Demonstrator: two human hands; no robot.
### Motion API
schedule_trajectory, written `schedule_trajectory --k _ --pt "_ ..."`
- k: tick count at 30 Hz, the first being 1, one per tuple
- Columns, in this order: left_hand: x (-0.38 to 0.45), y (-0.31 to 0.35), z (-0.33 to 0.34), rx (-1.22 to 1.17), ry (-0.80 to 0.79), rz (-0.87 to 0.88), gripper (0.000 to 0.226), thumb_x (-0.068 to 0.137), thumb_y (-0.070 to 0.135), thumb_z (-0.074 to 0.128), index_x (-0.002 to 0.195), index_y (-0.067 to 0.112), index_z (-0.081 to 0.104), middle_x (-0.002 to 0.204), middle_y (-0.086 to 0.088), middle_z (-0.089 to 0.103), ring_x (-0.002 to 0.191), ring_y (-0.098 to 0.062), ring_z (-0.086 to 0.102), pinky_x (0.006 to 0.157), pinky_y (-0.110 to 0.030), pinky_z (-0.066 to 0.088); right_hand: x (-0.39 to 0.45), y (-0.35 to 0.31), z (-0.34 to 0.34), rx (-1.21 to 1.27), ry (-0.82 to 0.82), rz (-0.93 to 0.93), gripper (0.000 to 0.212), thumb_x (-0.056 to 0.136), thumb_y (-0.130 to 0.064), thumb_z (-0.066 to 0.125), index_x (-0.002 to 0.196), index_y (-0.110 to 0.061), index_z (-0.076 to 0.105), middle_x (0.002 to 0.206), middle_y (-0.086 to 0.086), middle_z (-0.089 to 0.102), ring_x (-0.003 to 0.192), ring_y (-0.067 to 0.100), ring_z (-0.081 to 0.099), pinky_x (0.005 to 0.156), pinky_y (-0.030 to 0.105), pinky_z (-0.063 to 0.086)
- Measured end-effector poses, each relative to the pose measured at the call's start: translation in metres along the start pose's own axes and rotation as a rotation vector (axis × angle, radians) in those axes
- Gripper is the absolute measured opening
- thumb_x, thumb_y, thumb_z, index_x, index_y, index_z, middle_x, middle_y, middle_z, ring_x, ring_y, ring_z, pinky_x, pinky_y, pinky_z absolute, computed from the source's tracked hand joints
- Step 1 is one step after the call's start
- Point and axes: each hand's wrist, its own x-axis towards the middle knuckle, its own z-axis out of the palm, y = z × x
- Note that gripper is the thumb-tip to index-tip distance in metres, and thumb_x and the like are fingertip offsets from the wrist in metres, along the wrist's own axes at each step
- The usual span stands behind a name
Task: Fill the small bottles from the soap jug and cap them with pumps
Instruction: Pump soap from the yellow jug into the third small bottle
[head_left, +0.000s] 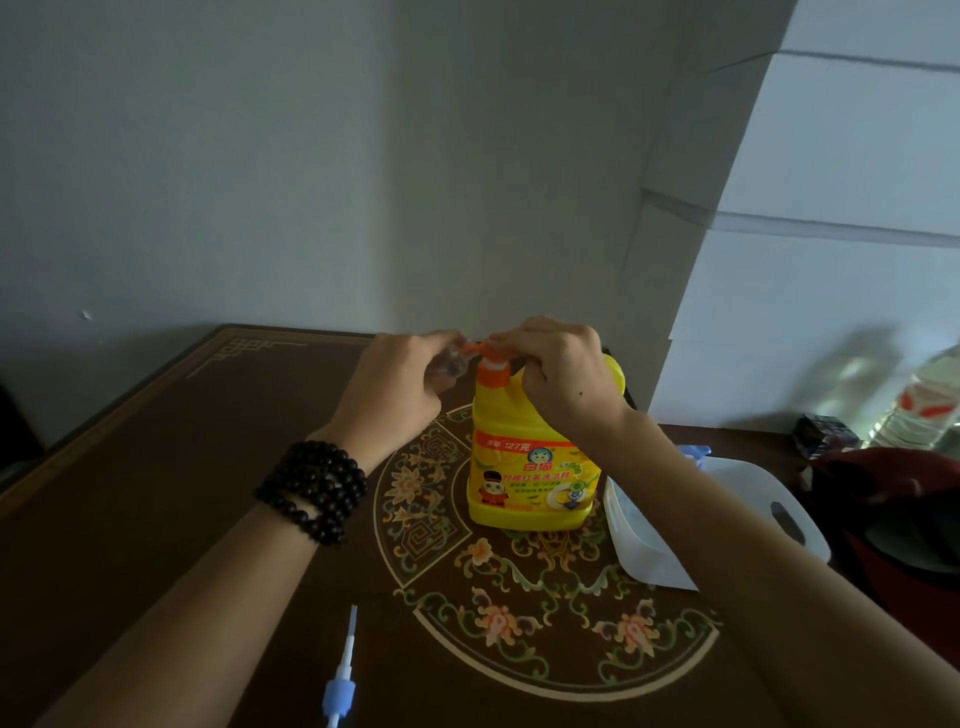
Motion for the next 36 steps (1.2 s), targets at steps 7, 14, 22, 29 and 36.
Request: schedule_trajectory --k 7,14,22,29,36 --pt "0.005 0.001 -0.008 -0.005 0.022 -0.004 0.027 0.085 0.003 0.074 0.108 0.018 0.073 0.095 0.002 0.079 0.093 -0.015 0.075 0.083 -0.036 0.06 0.021 -0.001 -0.011 -0.125 -0.15 -0.062 0.036 0.073 -0.005 0.045 0.084 -0.002 0.079 0.077 0.012 0.074 0.07 0.029 0.069 0.065 0.029 0.055" --pt "0.009 0.004 -0.011 0.021 0.007 0.021 0.03 0.088 0.006 0.071 0.113 0.022 0.072 0.098 0.001 0.079 0.097 -0.019 0.074 0.083 -0.035 0.059 0.026 0.002 -0.015 -0.155 -0.161 -0.077 0.043 0.073 -0.011 0.04 0.089 -0.004 0.079 0.083 0.011 0.075 0.073 0.03 0.069 0.065 0.037 0.057" --pt "0.0 -0.006 0.005 -0.046 -0.005 0.012 0.034 0.086 0.005 0.074 0.114 0.024 0.073 0.102 0.005 0.078 0.096 -0.012 0.073 0.085 -0.035 0.06 0.002 0.002 0.003 -0.067 0.004 -0.047 0.045 0.079 -0.015 0.036 0.084 -0.001 0.079 0.079 0.011 0.074 0.071 0.028 0.07 0.061 0.036 0.057" --pt "0.007 -0.001 -0.009 -0.023 0.003 0.028 0.033 0.087 0.007 0.074 0.114 0.027 0.073 0.095 0.004 0.079 0.092 -0.015 0.073 0.082 -0.034 0.059 0.007 -0.005 -0.007 -0.15 -0.057 -0.118 0.045 0.082 -0.015 0.037 0.092 0.0 0.078 0.088 0.013 0.075 0.079 0.031 0.07 0.069 0.036 0.059" --pt "0.01 0.001 -0.009 0.005 0.032 0.024 0.025 0.088 0.008 0.073 0.109 0.022 0.073 0.092 0.003 0.079 0.09 -0.014 0.074 0.079 -0.031 0.059 0.011 -0.001 -0.006 -0.161 0.011 -0.14 0.042 0.085 -0.018 0.039 0.088 -0.001 0.078 0.084 0.012 0.074 0.075 0.031 0.069 0.063 0.038 0.058"
